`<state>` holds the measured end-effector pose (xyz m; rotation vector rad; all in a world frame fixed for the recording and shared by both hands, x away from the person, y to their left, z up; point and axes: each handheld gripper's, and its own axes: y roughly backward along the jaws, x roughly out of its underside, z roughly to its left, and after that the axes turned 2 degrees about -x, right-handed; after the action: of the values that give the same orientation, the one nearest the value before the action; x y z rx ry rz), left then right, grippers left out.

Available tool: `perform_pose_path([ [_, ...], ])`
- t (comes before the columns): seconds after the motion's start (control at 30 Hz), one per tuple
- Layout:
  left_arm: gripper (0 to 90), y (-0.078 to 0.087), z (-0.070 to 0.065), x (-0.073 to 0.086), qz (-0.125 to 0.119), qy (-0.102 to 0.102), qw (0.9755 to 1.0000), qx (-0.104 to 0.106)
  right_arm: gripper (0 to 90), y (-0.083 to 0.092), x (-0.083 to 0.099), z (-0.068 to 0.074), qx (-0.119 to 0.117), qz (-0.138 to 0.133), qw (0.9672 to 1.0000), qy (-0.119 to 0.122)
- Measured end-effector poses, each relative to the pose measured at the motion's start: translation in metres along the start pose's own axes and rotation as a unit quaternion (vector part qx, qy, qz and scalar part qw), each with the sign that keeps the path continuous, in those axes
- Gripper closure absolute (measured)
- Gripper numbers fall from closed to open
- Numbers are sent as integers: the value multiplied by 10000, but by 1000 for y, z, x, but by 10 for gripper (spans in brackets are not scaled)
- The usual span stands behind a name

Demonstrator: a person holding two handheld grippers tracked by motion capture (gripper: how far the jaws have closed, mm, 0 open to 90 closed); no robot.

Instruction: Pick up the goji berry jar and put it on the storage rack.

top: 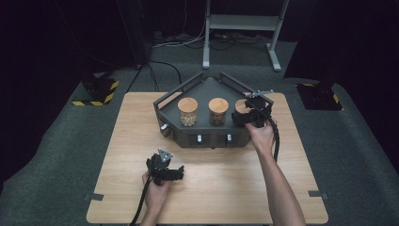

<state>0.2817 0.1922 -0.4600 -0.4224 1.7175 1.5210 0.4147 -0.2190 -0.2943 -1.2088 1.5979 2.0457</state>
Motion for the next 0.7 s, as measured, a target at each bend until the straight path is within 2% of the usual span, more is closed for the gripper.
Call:
perform_pose_path([
  [0.13, 28, 0, 0, 0, 2, -3, 10000, 0, 1, 4, 2, -8, -137, -31, 9999, 8],
  [0.23, 28, 0, 0, 0, 3, -6, 10000, 0, 1, 7, 4, -13, -223, -72, 9997, -74],
  [0.4, 28, 0, 0, 0, 3, -5, 10000, -1, 1, 7, 2, -14, -317, -24, 9995, -42],
  [0.7, 28, 0, 0, 0, 4, -5, 10000, -2, 1, 11, 1, -18, -631, -116, 9979, -7],
])
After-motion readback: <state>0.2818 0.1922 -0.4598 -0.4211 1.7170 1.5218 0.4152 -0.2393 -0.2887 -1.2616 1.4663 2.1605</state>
